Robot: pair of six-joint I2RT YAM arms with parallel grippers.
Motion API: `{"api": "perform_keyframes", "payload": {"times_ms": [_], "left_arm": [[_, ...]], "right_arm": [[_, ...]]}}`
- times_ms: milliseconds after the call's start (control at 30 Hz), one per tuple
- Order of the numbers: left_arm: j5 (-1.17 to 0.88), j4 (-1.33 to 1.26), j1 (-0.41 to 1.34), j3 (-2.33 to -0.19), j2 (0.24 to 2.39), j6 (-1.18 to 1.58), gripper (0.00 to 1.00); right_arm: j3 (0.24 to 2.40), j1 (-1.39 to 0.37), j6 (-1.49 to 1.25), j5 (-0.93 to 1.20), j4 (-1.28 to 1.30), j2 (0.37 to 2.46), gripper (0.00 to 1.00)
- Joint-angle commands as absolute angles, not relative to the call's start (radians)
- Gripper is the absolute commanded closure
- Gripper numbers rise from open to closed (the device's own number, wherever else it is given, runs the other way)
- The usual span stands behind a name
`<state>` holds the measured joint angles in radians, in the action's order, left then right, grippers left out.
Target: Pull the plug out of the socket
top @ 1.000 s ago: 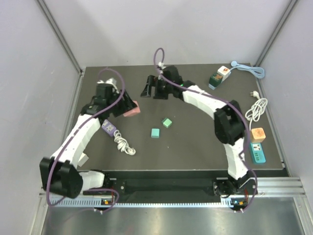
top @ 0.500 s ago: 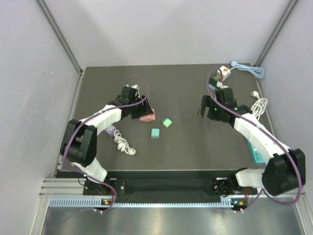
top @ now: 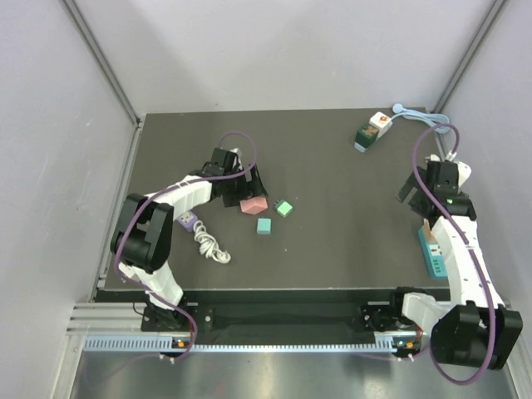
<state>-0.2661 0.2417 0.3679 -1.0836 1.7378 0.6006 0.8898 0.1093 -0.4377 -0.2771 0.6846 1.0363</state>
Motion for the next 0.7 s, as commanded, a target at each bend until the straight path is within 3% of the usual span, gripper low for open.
{"api": "perform_keyframes", "payload": {"times_ms": [0, 433, 667], "left_arm": [[-0.279, 0.251, 0.373, -1.156, 1.672, 0.607, 0.02], [-0.215, 0.349, 0.434, -1.259, 1.499, 0.572, 0.02], [-0.365, 0.209, 0.586, -1.304, 1.586, 0.618, 0.14]], "right_arm": [[0.914, 0.173, -0.434, -0.336, 0.731, 1.012, 0.0], [0.98, 0.244, -0.472, -0.307, 0.798, 1.037, 0.0], [0.994, 0.285, -0.476, -0.276, 0.818, 1.049, 0.0]]}}
